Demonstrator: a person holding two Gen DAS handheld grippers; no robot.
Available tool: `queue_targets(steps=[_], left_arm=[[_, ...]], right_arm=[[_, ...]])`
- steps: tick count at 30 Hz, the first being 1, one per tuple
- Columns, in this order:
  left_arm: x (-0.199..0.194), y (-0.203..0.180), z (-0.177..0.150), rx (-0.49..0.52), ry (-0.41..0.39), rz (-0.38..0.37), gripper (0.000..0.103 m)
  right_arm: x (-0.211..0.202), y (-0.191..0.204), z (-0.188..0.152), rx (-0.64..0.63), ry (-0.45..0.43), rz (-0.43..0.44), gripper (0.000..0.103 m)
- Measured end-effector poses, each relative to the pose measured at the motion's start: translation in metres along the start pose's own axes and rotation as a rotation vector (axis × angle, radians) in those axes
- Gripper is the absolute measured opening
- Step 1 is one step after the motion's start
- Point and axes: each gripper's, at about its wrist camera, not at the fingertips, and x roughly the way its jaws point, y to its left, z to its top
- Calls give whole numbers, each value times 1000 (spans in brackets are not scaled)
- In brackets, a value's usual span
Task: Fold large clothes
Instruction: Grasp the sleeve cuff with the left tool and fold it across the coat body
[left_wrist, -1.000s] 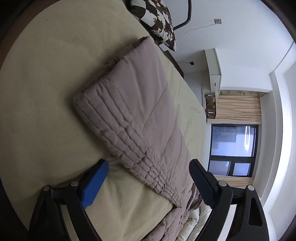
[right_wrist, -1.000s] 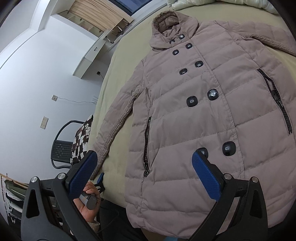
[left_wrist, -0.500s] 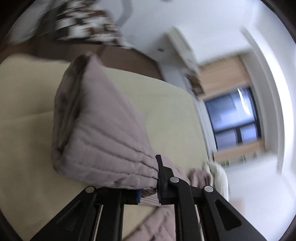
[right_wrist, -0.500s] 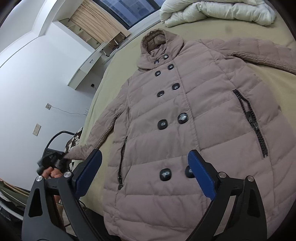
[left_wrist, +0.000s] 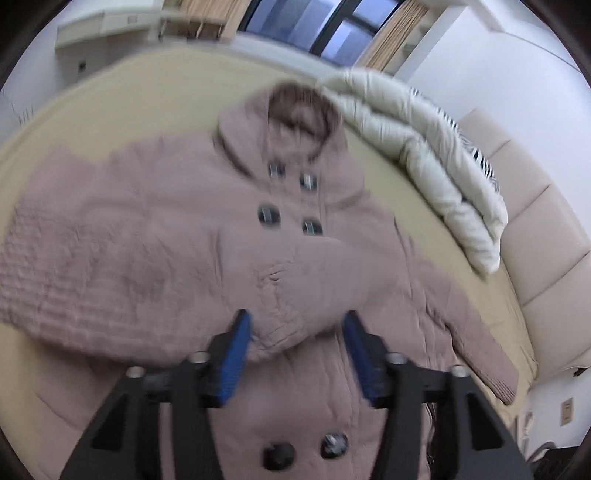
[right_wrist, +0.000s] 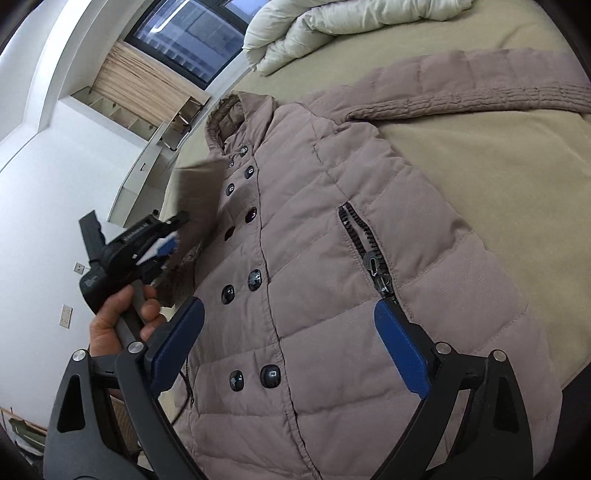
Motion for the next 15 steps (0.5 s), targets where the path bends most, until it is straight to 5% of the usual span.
queue_targets(steps=[6,13,15], left_arm=[[-33,-20,-44,67,-28,-84,69],[-91,45,-72,-101,-143,-27,69],[-105,64,-75,-142,-151,-17,69]], right_arm=[[17,-1,10,22,18,56,95],[109,43,40,146,182,347,91],[144,52,44,202,224,343,88]])
